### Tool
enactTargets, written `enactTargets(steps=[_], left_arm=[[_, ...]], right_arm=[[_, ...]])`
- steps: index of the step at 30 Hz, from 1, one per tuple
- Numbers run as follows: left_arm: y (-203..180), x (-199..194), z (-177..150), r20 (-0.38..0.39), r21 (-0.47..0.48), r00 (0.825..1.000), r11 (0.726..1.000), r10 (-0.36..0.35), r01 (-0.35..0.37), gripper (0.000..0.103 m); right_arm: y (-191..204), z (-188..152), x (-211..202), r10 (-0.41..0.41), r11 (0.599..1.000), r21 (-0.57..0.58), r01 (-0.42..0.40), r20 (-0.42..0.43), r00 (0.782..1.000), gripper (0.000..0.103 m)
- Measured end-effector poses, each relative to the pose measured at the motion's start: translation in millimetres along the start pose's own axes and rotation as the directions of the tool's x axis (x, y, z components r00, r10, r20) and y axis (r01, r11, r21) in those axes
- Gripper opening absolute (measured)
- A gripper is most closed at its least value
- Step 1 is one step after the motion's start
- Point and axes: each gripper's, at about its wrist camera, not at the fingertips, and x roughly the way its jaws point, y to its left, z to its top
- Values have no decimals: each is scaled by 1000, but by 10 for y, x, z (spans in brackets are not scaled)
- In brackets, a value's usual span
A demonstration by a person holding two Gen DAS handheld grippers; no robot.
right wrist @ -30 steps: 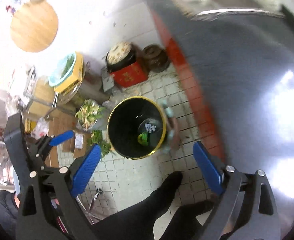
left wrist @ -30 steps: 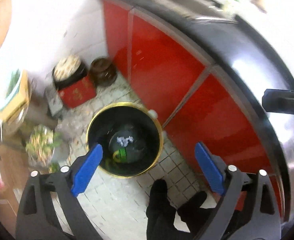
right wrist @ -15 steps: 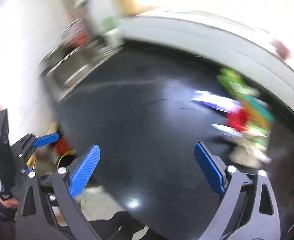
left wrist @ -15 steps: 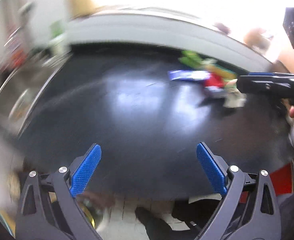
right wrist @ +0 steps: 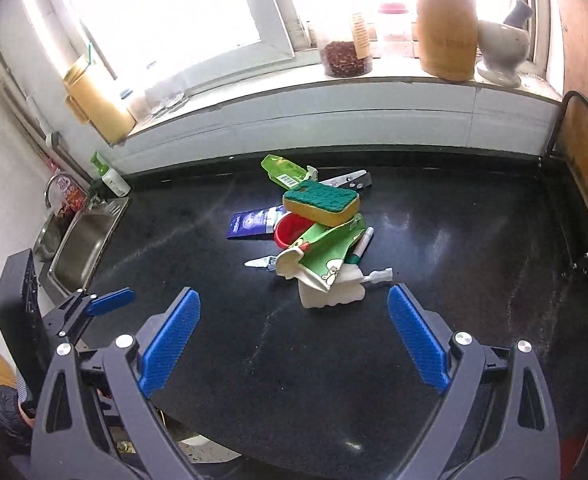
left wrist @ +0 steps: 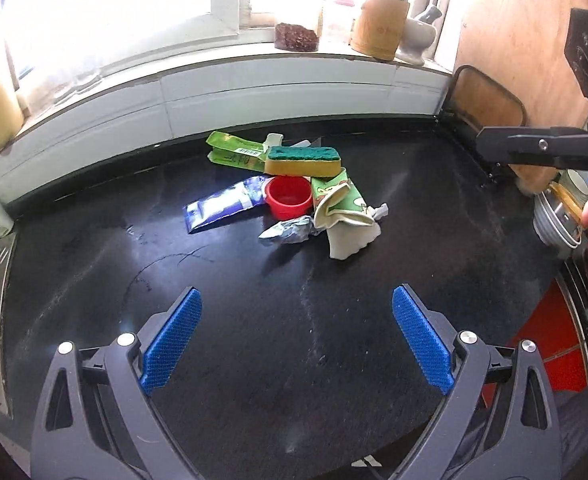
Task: Collect trash
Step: 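Return both empty tools to the countertop pile, then grasp the blue toothpaste box with left tool while right tool grasps the green sponge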
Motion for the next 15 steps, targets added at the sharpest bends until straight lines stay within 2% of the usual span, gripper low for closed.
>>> enactTargets(steps=[8, 15], left_arm=[[184, 265, 165, -33, 26, 999, 1000, 16, -15, 93], [496, 674, 356, -68, 102, 998, 995, 11, -4, 93]], right_arm=[[-50, 186, 188, 39, 998, -53, -41, -30, 999, 92], [-137, 462, 618, 48, 990, -130, -61, -103, 994, 92]])
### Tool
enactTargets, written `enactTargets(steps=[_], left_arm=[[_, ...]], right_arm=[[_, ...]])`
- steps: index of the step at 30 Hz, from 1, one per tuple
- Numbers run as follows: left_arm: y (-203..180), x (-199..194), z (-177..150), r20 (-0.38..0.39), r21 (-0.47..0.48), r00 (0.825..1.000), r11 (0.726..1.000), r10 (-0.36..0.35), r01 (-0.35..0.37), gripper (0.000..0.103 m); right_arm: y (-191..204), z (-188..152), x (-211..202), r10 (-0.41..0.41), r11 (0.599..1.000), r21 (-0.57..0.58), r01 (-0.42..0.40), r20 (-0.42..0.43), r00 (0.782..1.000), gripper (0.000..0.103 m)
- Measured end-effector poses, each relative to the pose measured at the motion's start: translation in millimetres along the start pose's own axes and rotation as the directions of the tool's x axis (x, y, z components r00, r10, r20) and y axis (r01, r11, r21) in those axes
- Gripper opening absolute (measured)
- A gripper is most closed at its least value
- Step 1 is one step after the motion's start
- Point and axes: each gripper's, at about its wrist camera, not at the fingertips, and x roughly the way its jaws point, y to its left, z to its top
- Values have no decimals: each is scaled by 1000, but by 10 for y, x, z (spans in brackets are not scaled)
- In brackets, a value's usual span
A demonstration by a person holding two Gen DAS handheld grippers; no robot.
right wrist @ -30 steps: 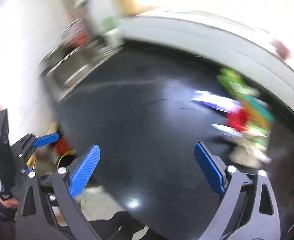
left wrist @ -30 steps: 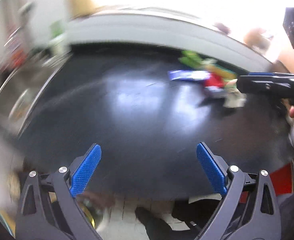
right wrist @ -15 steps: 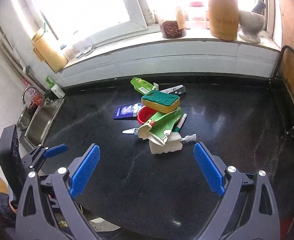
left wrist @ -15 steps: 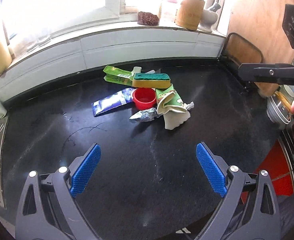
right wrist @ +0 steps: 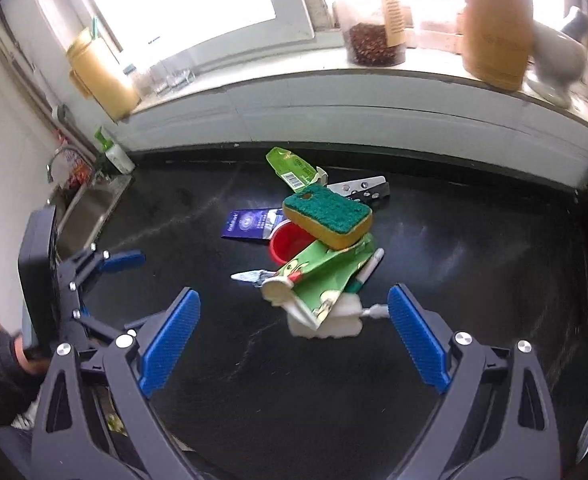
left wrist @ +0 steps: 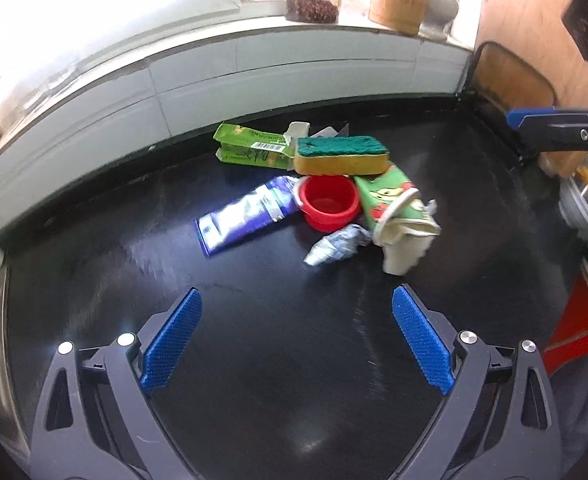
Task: Collect trash
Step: 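Grasp the blue toothpaste box with left tool while right tool grasps the green sponge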
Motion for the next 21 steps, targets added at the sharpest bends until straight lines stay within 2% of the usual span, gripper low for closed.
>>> enactTargets(steps=[5, 7, 10, 15, 19, 21], left_arm=[[218, 403, 243, -8, 134, 1000, 991, -13, 14, 93], [280, 644, 339, -35, 214, 999, 977, -2, 10, 93], [335, 981, 435, -86, 307, 996, 950, -24, 50, 93], [378, 1447, 541, -164, 427, 983, 892, -82, 146, 93], [358, 1700, 560, -211, 512, 967, 826, -143, 235, 93], [352, 1759, 579, -221, 529, 953, 795, -208, 296, 93]], right_arm=[[-163, 252, 416, 4, 999, -51, -7, -57, 998, 92], [-212, 356, 610, 3, 997, -78, -10, -87, 996, 92], [-270, 482, 920, 4, 992, -125, -22, -145, 989, 92], [-355, 622, 1435, 1, 978, -200, -52, -245, 970, 92], [-441, 734, 1777, 9, 966, -243, -89, -313, 950, 92], [-465, 766, 1882, 28, 961, -248, -120, -346, 938, 90]])
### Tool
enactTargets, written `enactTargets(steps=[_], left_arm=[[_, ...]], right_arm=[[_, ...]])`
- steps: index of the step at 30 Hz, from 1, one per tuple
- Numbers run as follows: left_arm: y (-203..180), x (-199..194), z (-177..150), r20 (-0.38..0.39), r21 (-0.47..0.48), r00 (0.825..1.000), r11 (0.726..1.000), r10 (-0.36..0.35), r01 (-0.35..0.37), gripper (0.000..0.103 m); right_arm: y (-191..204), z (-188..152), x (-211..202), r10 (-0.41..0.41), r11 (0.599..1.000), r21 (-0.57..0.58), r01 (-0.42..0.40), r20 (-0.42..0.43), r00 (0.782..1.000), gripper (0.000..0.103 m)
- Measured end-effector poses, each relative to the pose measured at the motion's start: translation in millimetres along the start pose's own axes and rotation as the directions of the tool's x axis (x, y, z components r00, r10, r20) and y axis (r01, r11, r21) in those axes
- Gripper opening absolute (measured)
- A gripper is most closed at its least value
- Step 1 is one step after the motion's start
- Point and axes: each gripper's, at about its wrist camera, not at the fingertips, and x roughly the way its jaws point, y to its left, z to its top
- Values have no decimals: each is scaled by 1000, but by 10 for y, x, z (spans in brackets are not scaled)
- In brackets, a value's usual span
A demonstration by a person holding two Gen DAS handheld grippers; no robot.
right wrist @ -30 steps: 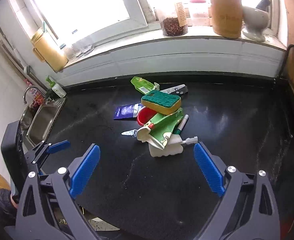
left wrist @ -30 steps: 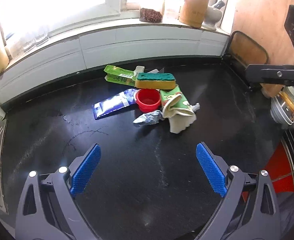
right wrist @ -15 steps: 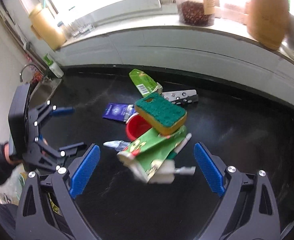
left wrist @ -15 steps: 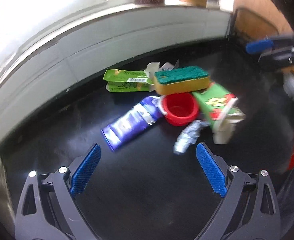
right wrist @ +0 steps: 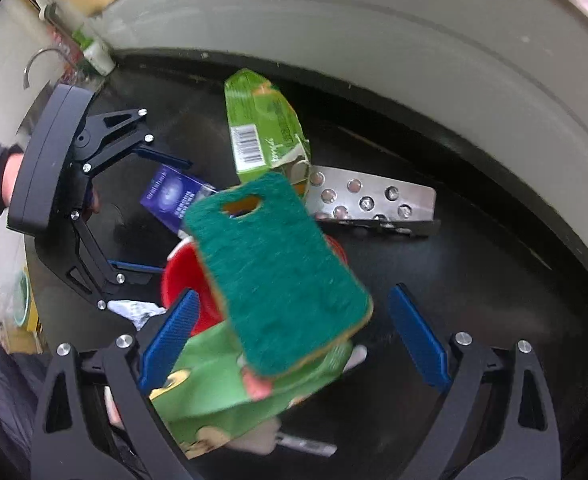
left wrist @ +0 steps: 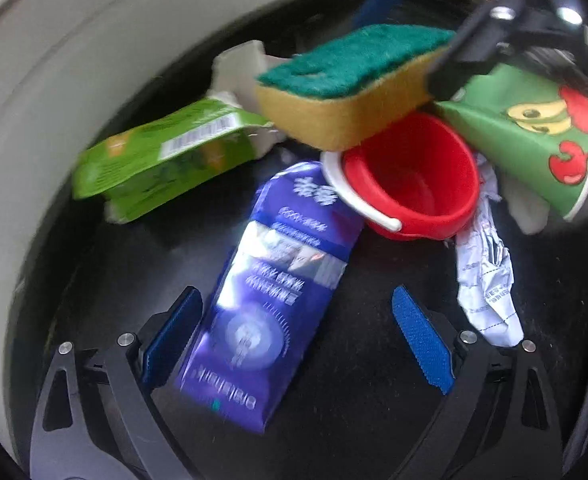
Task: Collect trash
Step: 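Grasp the blue toothpaste box with left tool while right tool grasps the green sponge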
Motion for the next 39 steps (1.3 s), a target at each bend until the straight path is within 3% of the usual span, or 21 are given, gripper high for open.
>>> enactTargets(steps=[2, 4, 6, 9, 12, 16, 20, 24, 28, 33, 39], left_arm=[[23, 23, 37, 17, 12, 1000, 1000, -26, 26, 91], [54, 21, 115, 43, 26, 998, 999, -45, 44, 81], [68, -11, 158, 53, 36, 998, 999, -39, 38, 57], [81, -53, 181, 38, 25, 997, 997, -67, 67, 53], [44, -109, 167, 19, 27, 1000, 999, -20, 19, 52], [40, -352, 54, 23, -101, 1000, 995, 13, -11, 52], [26, -618, -47, 18, -220, 997, 973, 80, -75, 52], [-126, -905, -142, 20, -341, 990, 932, 137, -123, 52], [-417, -1233, -275, 33, -470, 979, 868, 201, -162, 52], [-804, -1580, -545, 26, -594, 961, 778, 274, -205, 52], [-1372, -1992, -863, -7, -726, 939, 643, 345, -242, 52]], right_arm=[[-10, 46, 49, 46, 999, -22, -47, -22, 999, 79], [-6, 71, 33, 54, 998, -33, -55, -24, 998, 67], [18, 65, 1, 62, 997, -44, -63, -27, 998, 60], [52, 5, -120, 62, 997, -34, -62, -1, 998, 54], [53, -65, -245, 35, 999, -10, -34, 35, 999, 51], [56, -187, -487, 8, 999, 38, -11, 94, 996, 50], [155, -292, -720, -17, 999, 47, 11, 149, 989, 50], [272, -402, -918, -13, 1000, 27, 8, 184, 983, 49], [534, -404, -1054, -12, 1000, -3, 13, 216, 976, 49], [958, -499, -1218, 4, 998, -64, 12, 248, 969, 49], [1527, -649, -1218, 48, 986, -164, -10, 230, 972, 50]])
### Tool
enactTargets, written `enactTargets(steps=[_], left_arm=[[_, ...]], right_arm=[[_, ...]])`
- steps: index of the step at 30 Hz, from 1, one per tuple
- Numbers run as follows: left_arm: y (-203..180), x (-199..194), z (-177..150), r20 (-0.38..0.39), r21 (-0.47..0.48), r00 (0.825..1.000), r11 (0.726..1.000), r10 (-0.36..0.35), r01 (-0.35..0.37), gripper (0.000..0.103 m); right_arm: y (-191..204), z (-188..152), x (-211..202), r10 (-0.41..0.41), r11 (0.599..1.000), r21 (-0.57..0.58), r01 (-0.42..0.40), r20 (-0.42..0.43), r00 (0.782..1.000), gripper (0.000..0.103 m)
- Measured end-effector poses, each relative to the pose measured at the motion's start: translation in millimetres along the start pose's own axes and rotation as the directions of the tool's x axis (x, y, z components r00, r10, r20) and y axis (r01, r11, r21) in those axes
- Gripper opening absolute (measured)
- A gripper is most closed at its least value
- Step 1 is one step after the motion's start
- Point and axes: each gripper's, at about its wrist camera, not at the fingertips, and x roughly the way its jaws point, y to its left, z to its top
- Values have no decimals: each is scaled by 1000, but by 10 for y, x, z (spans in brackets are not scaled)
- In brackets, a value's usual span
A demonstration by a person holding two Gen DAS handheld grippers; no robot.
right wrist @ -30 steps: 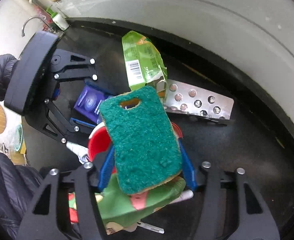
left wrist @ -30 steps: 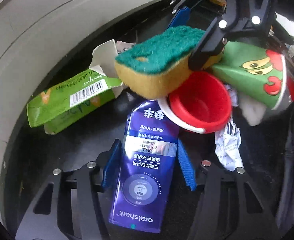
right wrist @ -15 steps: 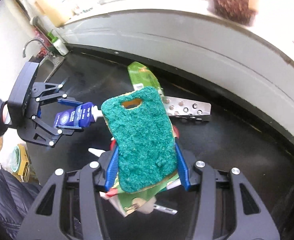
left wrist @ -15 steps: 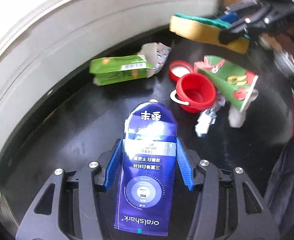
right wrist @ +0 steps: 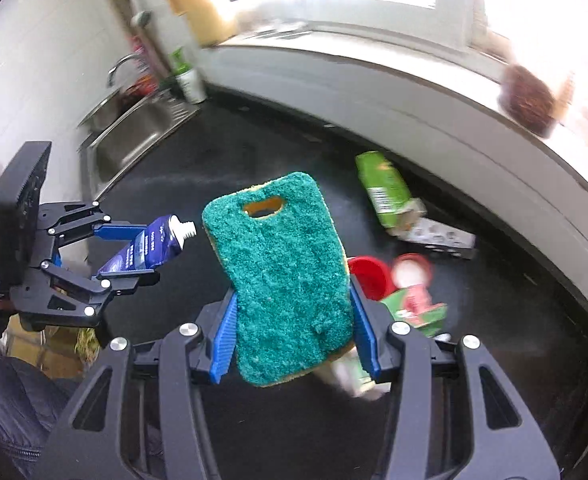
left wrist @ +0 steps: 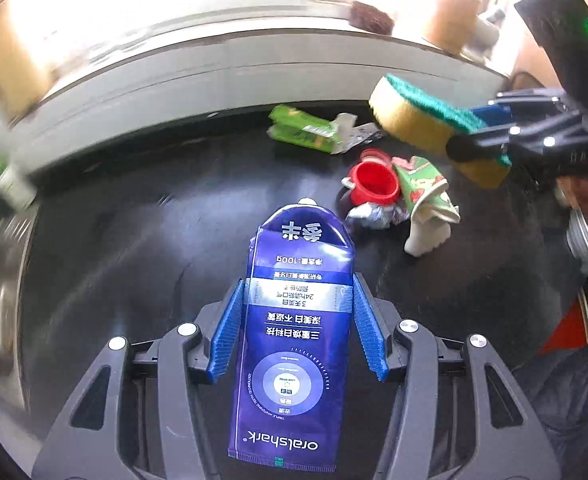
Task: Collect trash
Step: 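Grasp the blue toothpaste box with left tool while right tool grasps the green sponge, then carry box and sponge to the bin and open both tools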
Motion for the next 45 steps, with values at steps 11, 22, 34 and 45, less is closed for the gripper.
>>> enactTargets(steps=[11, 22, 34, 45], left_arm=[[579, -875, -1409, -23, -359, 977, 910, 212, -206, 52], [1435, -1338, -3542, -195, -718, 907, 575, 374, -392, 52], [2245, -779, -5231, -232, -841, 916, 406, 327, -358, 52], [2417, -602, -5490, -223, -854, 904, 374, 365, -361, 96]], right_arm=[[1630, 6, 605, 172, 952, -232, -197, -124, 977, 50], [3899, -154, 1594, 338, 795, -390, -465, -351, 873, 50], [5599, -631, 3334, 251, 789, -356, -501, -557, 792, 51], [5895, -663, 3790, 182, 808, -391, -440, -545, 818, 85]])
